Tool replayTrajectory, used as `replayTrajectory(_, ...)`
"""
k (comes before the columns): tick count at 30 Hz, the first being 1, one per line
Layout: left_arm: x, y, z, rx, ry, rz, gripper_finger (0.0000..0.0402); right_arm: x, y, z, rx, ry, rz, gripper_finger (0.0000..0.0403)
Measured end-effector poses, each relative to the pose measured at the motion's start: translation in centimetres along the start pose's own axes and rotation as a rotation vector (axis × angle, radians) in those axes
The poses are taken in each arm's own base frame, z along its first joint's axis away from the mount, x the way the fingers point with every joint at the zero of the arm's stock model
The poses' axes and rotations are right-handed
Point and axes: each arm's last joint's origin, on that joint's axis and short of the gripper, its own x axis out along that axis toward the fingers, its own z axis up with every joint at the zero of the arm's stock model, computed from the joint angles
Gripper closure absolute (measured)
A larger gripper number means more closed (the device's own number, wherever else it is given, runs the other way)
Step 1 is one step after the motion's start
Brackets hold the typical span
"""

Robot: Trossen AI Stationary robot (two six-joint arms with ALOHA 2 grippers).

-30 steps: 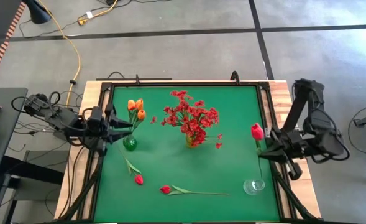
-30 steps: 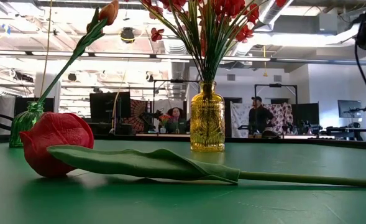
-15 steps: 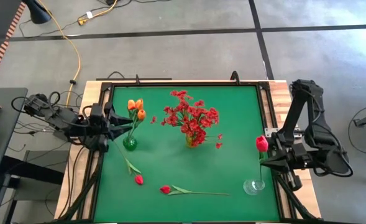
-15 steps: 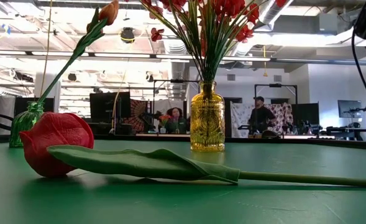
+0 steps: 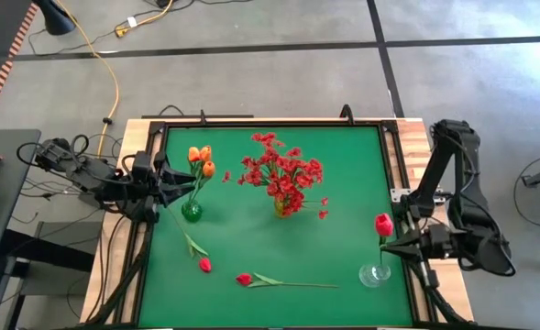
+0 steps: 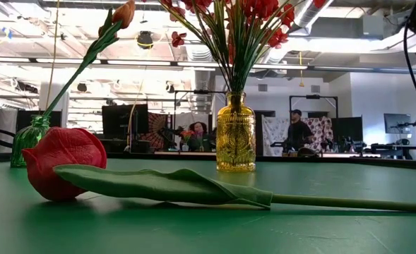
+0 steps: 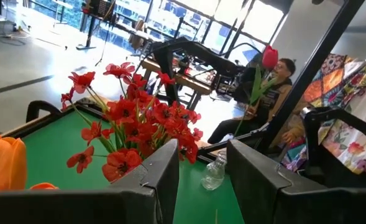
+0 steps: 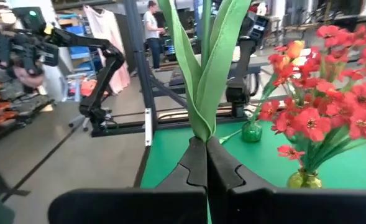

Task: Sort flowers into vase by color
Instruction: Put the top right red flower into the transparent vase

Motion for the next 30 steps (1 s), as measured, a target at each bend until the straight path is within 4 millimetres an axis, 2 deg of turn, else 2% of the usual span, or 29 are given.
replayTrajectory(12,0.0,0.0,0.0,0.000,0.000,0.000,0.0278,-1.1,-0.1,-3.7,0.082,-0.034,-0.041,0.0387)
replayTrajectory(24,0.0,0.0,0.0,-0.026,0.000,0.000,0.0278,-1.2,-0.6,-6.5,0.014,-0.027,-0.044,0.0386)
replayTrajectory(30,0.0,0.0,0.0,-0.035,0.000,0.000,0.0278,-1.2,-0.7,-7.0,0.036,0.021,0.005,0.0363)
